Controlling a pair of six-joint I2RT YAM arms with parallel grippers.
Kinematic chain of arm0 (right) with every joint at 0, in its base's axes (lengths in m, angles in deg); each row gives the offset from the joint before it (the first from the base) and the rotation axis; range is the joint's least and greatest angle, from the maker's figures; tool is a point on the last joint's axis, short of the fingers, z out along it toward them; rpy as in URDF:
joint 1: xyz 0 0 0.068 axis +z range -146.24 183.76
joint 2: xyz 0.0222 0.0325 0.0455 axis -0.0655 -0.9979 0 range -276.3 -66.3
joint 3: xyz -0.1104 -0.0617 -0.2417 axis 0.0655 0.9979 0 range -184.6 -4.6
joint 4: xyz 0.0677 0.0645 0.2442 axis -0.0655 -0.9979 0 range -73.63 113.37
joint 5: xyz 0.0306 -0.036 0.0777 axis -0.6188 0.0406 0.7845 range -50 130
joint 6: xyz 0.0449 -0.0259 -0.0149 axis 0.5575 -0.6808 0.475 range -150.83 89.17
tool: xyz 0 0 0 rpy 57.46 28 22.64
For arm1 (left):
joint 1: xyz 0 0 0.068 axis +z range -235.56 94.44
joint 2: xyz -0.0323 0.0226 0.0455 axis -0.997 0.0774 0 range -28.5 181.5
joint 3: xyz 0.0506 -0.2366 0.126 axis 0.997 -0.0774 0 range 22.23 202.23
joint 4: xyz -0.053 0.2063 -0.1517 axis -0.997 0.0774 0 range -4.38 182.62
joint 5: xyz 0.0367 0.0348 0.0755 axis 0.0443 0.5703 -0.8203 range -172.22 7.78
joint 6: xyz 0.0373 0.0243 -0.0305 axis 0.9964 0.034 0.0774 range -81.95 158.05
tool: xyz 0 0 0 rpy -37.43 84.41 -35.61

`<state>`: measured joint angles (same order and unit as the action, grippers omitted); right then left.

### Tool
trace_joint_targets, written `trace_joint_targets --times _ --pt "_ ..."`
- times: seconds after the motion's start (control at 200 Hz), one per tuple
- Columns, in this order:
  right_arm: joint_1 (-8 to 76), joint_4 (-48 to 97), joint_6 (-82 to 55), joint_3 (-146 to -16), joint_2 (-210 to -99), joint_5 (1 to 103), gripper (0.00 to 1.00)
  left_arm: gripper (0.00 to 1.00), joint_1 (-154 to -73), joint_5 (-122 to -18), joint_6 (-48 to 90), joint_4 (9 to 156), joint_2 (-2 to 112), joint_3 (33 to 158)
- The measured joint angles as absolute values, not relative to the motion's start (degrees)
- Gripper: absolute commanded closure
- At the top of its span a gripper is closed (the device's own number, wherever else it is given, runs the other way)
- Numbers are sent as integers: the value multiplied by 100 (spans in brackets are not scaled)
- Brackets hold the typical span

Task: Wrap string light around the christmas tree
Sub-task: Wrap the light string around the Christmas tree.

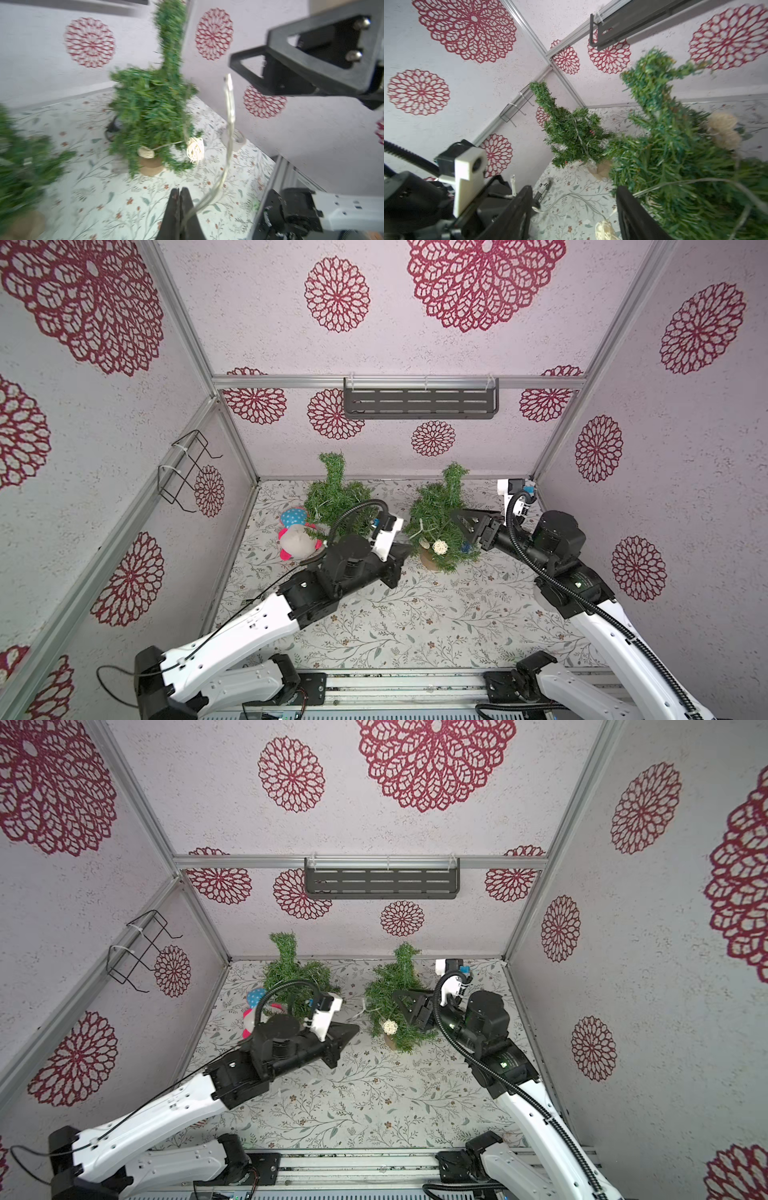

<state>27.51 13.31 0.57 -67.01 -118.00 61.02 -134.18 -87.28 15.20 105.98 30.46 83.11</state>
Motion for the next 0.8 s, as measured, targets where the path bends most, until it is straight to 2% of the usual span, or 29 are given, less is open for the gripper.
trace_joint_targets --times 0.205,0.395,0.555,0.801 --pt "2141 1012 -669 -7313 -12115 5444 35 100 -12677 -8798 1740 11710 3754 9603" --pt "1472 1335 -942 -7648 -13015 4902 47 100 -11936 -8696 2092 12296 5112 11048" --pt "1317 1914 -1049 -8374 -14390 4941 55 100 -11630 -8768 2556 12663 6233 12414" --pt "1317 2585 -1084 -8728 -15861 5457 56 100 -11534 -8650 3345 12565 7171 13233"
